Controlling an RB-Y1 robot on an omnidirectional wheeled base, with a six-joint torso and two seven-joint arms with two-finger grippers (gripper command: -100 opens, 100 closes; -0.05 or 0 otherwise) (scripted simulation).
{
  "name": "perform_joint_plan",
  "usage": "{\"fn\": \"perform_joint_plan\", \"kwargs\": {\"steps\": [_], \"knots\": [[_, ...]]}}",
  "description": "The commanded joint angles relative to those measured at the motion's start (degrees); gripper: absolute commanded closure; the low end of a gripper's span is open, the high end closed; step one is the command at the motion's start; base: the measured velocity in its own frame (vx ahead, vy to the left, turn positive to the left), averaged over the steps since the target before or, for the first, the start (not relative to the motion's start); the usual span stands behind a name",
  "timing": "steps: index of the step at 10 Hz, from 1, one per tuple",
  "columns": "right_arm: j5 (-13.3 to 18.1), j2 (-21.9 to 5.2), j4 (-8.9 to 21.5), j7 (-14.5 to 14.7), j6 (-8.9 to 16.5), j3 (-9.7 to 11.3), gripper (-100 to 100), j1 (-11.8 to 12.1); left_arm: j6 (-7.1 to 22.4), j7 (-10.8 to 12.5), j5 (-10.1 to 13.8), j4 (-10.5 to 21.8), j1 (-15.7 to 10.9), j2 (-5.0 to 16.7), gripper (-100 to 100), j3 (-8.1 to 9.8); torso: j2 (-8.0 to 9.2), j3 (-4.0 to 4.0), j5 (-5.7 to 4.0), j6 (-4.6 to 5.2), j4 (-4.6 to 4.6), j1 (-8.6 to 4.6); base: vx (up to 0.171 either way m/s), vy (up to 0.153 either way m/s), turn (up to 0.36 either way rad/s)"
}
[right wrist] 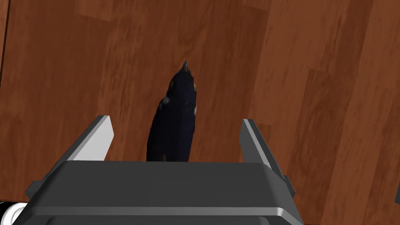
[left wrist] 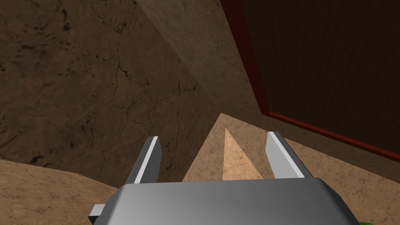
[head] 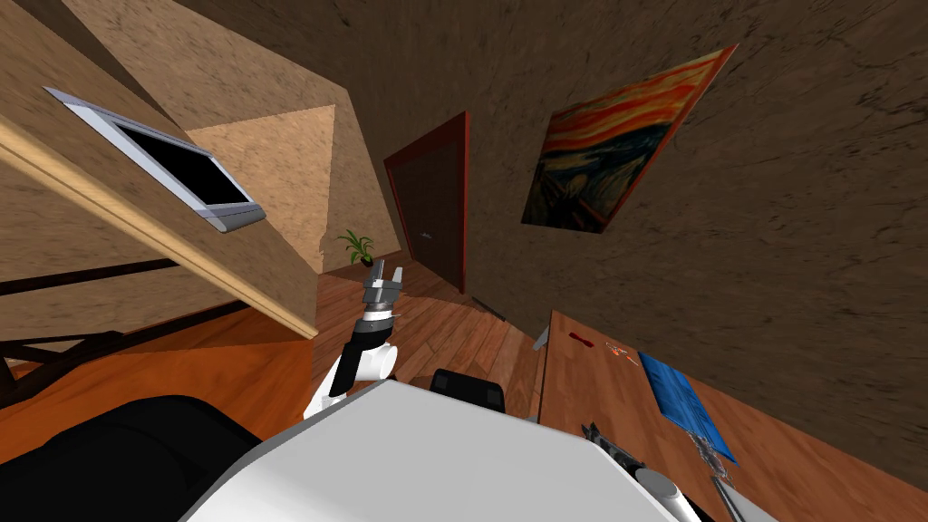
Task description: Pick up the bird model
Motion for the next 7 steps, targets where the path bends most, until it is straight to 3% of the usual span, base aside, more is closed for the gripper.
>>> {"fn": "perform_joint_plan", "kwargs": {"steps": [1,2,3,5,7], "knots": [[1.71,0.31,-0.97,-1.8,0.41,-0.21,-100,0.44,0.0,0.0,0.0,0.0,0.0,0.0,0,0.0,0.0,0.0,0.0,0.0,0.0,0.0,0.0,0.0,0.0],[0.19,0.08,1.72,-2.69,1.78,-0.92,-100,-0.2,0.0,0.0,0.0,0.0,0.0,0.0,0,0.0,0.03,0.02,0.01,0.0,0.01,0.02,0.01,-0.008,0.046],[0.19,0.08,1.72,-2.69,1.78,-0.92,-100,-0.2,0.0,0.0,0.0,0.0,0.0,0.0,0,0.0,0.0,0.01,0.0,-0.02,0.0,-0.01,0.016,-0.011,0.036],[-2.46,-0.34,6.5,-4.23,4.18,-2.22,-100,-1.32,0.0,0.0,0.0,0.0,0.0,0.0,0,0.0,-0.02,-0.01,-0.01,-0.01,0.0,-0.03,0.024,-0.019,0.055],[-2.46,-0.34,6.5,-4.23,4.18,-2.22,-100,-1.32,0.0,0.0,0.0,0.0,0.0,0.0,0,0.0,-0.04,-0.02,-0.01,0.0,-0.01,-0.05,0.013,-0.015,0.015]]}}
